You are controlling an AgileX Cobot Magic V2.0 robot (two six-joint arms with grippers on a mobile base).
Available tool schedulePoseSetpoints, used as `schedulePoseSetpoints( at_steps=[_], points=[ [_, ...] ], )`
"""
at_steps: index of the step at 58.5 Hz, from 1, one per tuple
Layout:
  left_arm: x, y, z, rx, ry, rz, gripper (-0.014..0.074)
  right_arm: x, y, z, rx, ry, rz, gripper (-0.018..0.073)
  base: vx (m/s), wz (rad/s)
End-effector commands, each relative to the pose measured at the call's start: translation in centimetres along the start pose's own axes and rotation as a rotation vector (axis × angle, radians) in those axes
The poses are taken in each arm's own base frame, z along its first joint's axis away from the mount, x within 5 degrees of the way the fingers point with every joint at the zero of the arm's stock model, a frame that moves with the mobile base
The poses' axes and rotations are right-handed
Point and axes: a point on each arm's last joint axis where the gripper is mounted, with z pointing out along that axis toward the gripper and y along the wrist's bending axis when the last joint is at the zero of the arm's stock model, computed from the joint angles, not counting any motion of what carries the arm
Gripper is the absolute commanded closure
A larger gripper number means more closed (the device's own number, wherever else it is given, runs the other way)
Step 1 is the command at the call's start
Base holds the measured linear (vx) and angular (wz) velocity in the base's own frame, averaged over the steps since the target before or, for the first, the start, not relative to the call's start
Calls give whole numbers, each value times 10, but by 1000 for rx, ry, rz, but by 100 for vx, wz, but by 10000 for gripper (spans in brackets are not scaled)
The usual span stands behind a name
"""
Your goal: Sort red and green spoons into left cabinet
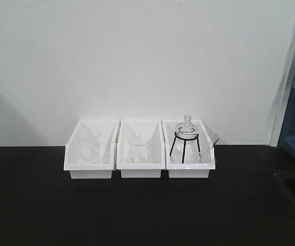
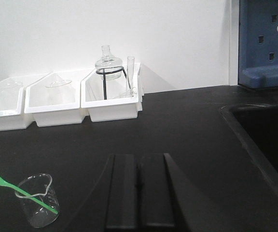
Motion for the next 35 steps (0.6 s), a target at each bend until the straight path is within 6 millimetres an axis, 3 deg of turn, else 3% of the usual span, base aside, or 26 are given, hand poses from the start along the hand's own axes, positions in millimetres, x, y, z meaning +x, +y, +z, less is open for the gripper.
schedulePoseSetpoints(
  at_steps=[1, 35],
  points=[
    [-9, 0, -2, -5, -105, -10, 594, -4, 0, -1, -4, -84, -5, 564, 0, 0],
    [-9, 0, -2, -5, -105, -10, 594, -5, 0, -1, -5, -85, -5, 564, 0, 0]
  ],
)
